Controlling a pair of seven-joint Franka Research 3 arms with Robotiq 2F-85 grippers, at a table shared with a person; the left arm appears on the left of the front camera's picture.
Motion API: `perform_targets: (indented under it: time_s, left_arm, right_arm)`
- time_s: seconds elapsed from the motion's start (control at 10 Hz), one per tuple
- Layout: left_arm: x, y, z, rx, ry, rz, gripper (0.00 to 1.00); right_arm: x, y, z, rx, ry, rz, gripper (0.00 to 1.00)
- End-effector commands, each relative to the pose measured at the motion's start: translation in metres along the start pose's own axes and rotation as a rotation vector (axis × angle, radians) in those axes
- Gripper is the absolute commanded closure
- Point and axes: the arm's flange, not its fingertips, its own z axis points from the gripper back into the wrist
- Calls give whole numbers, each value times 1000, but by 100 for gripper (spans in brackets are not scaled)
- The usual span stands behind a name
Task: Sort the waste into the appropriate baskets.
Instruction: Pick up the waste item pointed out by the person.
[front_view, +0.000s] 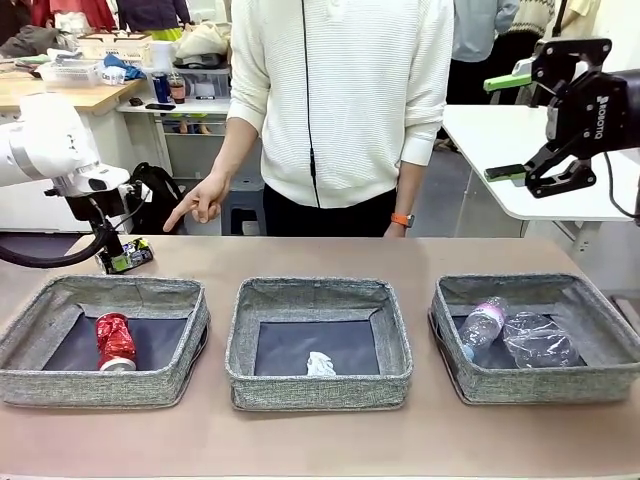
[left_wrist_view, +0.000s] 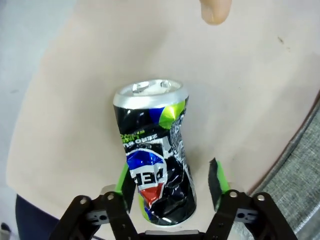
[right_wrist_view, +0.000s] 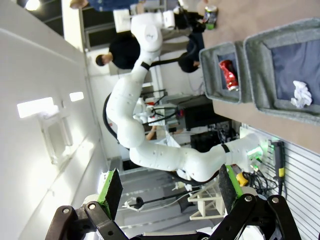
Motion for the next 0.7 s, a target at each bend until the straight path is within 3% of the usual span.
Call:
perform_targets:
  time_s: [0.0, 0.2, 0.3, 0.4, 0.6]
  left_arm:
    - [2, 0, 1, 8, 46, 14, 100]
    - [3, -1, -2, 7, 65, 12, 100]
    - [1, -2, -2, 5, 63, 18, 95]
    - [-1, -3, -1, 4, 58, 27, 100]
    - [-5, -5, 1, 5, 51, 41, 100]
  right_arm:
    - [2, 0, 2, -7, 8, 21, 0]
    - [2, 0, 2, -7, 8, 21, 0]
    - [2, 0, 2, -7, 8, 21, 0]
    - [2, 0, 2, -7, 8, 21, 0]
    - [2, 0, 2, -7, 8, 21, 0]
